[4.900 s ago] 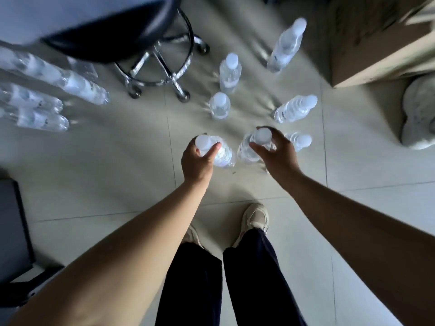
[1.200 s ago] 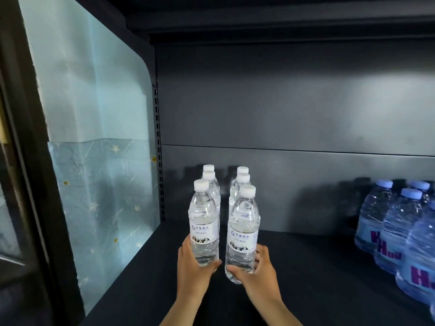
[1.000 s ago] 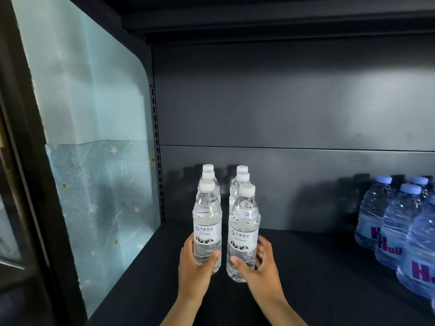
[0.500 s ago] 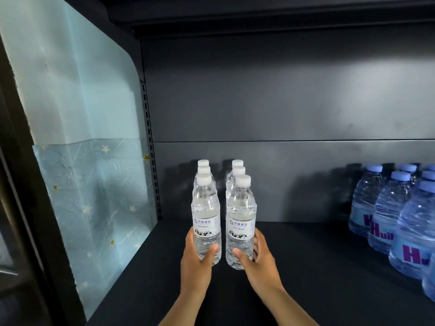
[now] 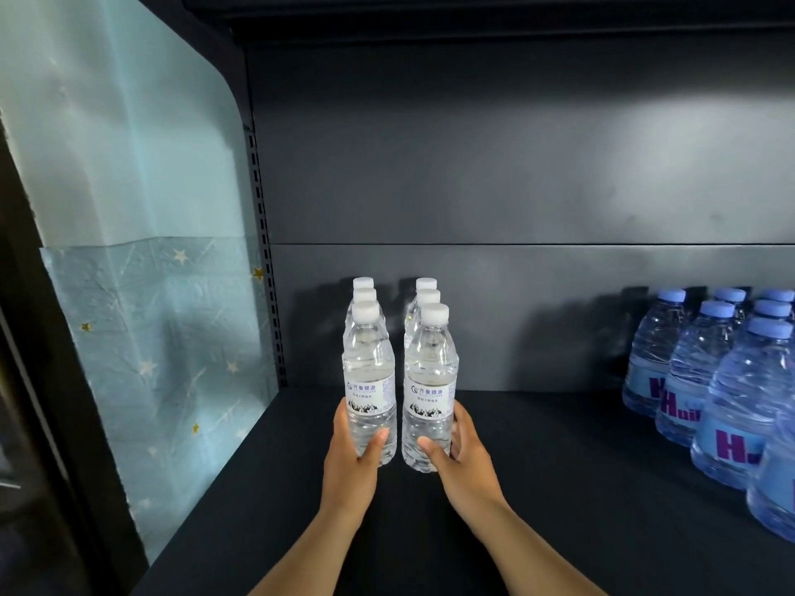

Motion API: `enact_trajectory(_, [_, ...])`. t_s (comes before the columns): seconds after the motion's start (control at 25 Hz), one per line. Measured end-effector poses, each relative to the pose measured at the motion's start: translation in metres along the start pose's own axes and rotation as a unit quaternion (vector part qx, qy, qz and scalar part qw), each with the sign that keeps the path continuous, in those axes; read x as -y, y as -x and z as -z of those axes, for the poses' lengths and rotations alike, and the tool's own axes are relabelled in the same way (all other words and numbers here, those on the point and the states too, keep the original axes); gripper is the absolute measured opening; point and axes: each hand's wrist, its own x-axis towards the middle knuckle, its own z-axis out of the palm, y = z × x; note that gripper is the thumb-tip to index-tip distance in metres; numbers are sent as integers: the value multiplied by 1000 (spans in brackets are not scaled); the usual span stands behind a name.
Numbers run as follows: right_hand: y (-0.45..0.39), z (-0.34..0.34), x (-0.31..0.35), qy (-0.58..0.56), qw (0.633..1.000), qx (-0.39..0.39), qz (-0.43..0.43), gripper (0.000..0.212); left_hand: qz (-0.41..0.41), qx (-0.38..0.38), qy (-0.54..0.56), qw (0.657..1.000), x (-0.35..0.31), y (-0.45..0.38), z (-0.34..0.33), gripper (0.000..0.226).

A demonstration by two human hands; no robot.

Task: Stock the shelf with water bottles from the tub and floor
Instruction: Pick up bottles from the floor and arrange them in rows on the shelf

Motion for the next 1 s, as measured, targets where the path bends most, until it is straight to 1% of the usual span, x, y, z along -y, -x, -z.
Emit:
enact_trajectory(0.12, [5,21,12,41,999,11,-11,71,32,21,-44,998,-20,8,8,61])
enact_trajectory(0.2, [6,51,29,119,993,7,9,74,47,40,-125,990,-42,8,20,61])
enact_trajectory(0.24, [7,69,41,172,985,8,28,75,51,55,-182,980,-55,7,28,64])
enact_trajectory(0.32, [8,106,64,259,963,5,69,77,36,90,-314,944,-85,4,43,70])
enact_trajectory(0.36, [12,124,78,294,952,4,88,78,19,95,-375,922,-103,8,49,74])
enact_trajectory(0.48, [31,170,111,392,911,16,126,84,-43,67,-538,839,-154,33,52,85])
enact_trajectory(0.56, [49,193,125,453,879,17,145,88,-74,49,-608,789,-180,60,44,91])
enact_trajectory(0.68, [78,215,134,517,837,11,181,89,-87,34,-672,735,-204,106,31,94])
enact_trajectory(0.76, [101,229,132,528,825,3,202,89,-83,36,-696,713,-212,140,23,95])
enact_trajectory(0.88, [141,238,119,504,839,11,202,86,-73,54,-713,696,-210,181,18,95])
enact_trajectory(1.0, [181,234,96,478,857,29,191,85,-60,66,-707,701,-193,218,15,93])
